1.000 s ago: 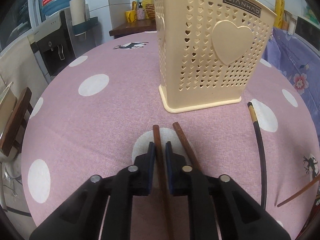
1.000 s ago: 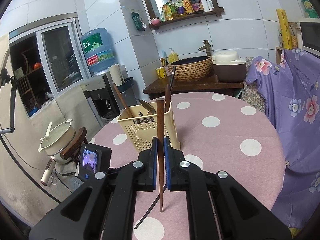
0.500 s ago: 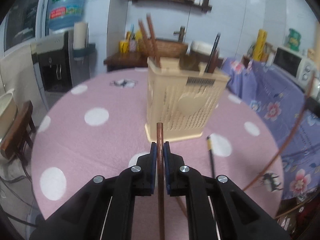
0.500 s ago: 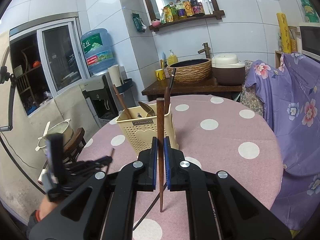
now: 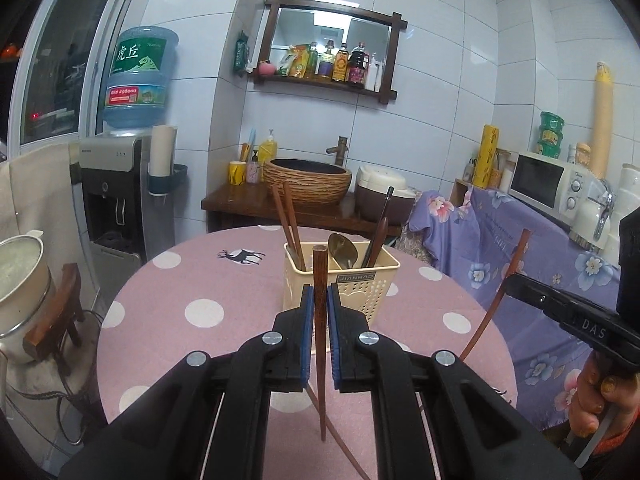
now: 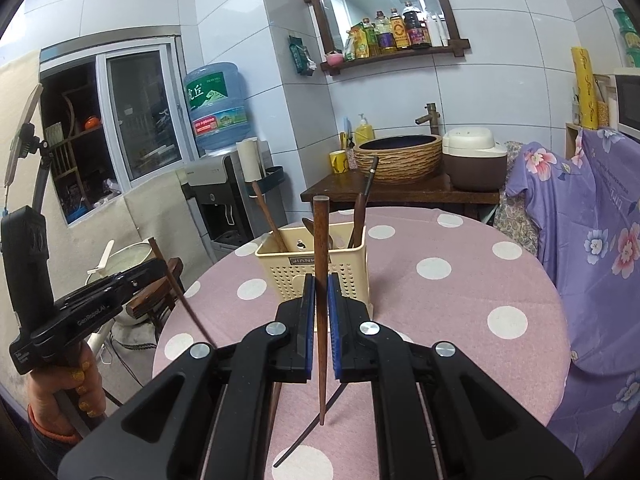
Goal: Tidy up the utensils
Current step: 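Carry chopstick to holder with left tool while right tool holds chopstick above it, then lower both brown chopsticks into the holder and open both tools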
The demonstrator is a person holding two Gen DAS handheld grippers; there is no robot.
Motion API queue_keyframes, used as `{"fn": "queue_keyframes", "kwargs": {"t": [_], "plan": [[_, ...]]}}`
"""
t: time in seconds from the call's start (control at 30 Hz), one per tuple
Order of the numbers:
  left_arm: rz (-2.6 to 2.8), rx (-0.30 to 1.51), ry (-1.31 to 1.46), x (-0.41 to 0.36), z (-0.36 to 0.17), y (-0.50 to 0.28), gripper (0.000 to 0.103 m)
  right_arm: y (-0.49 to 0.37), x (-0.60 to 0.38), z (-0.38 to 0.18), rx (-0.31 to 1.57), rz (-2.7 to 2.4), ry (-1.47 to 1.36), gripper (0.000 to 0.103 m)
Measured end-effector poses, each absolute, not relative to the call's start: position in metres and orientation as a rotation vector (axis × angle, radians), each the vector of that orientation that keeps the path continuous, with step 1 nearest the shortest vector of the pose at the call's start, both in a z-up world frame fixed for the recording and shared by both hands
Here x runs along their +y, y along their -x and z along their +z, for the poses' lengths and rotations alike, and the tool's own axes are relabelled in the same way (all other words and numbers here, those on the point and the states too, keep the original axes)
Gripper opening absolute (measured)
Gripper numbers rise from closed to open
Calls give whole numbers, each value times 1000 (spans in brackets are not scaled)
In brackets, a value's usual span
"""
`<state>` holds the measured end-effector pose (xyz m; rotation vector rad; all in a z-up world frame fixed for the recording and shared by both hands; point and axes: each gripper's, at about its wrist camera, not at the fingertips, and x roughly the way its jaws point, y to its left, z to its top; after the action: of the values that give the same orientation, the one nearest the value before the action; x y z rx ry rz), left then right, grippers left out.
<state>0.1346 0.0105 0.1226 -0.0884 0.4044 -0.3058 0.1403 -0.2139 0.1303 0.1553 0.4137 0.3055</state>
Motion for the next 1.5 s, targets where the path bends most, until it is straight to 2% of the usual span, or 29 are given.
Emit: {"fn": "queue_keyframes", "kwargs": {"t": [0.43,0.7,0.83,1.27,1.5], "plan": [[-354,344,69,1,156,-143,8,-167,-208,169,381,323,-120,7],[-358,218,94,-6,236,-165,8,-209,-202,245,253,265,-118,7],[-319,183,116,-14,261,-191,8,-233,-196,263,213,220,-119,7],[-212,251,146,-24,213,-247,8,-286,-183,191,303,145,-111,7],[-218,185,150,-21,251,-241,8,-289,-188,198,293,140,-128,7]]}}
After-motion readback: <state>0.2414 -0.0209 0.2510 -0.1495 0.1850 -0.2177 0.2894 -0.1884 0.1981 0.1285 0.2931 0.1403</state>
